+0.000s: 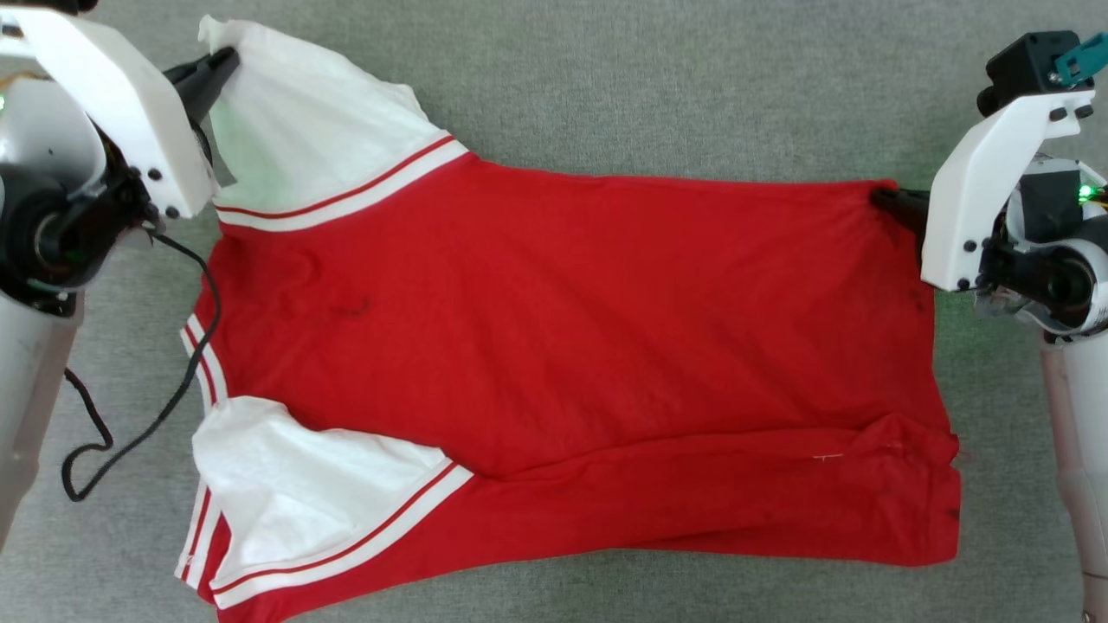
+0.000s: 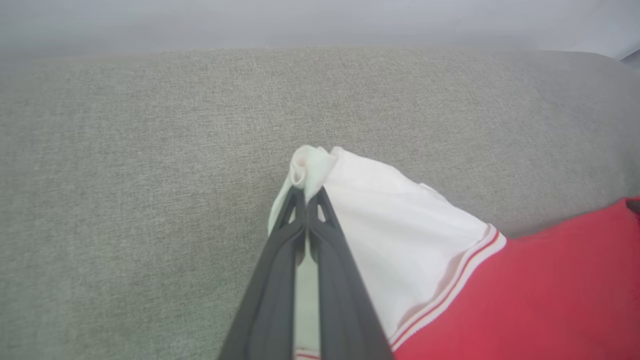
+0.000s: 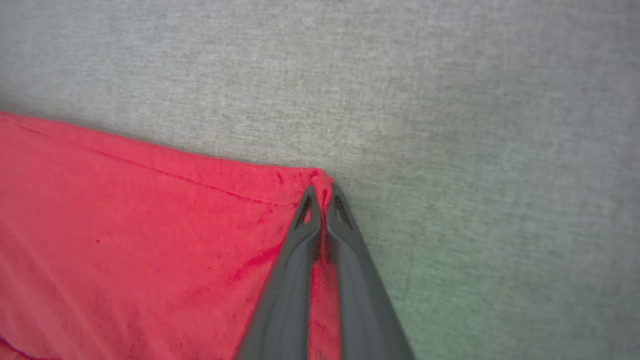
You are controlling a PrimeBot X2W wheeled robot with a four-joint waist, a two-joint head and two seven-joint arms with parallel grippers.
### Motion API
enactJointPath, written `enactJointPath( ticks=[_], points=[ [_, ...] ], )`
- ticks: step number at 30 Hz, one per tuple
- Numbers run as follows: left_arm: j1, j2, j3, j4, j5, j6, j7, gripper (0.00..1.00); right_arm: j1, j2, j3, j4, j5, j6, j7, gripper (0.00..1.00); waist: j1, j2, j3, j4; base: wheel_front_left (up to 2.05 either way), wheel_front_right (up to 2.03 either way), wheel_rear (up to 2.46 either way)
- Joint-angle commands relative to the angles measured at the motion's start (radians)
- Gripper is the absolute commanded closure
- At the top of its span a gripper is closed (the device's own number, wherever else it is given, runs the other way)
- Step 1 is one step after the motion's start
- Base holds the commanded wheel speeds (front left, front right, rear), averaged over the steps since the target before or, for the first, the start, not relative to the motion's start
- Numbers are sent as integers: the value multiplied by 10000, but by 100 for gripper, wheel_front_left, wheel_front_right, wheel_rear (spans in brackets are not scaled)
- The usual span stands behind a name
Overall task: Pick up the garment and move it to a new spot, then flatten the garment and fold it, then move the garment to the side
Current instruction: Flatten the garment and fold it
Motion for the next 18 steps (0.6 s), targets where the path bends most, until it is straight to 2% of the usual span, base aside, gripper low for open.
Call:
enactJointPath(
  ticks=[1,12,18],
  points=[
    [287,71,83,-52,-15,-12,-207,100,227,-51,36,-217,-25,-2,-189,100,-1,0,-339,54,0,0,0],
    [2978,133,552,-514,-478,280,-1678,100,1876,-161,-608,-1442,99,-2,-649,100,-1,0,-2142,325,0,0,0],
    [5241,7,736,-1094,-928,666,-2391,100,3656,106,-954,-2017,186,-2,-798,100,-1,0,-3018,435,0,0,0]
  ],
)
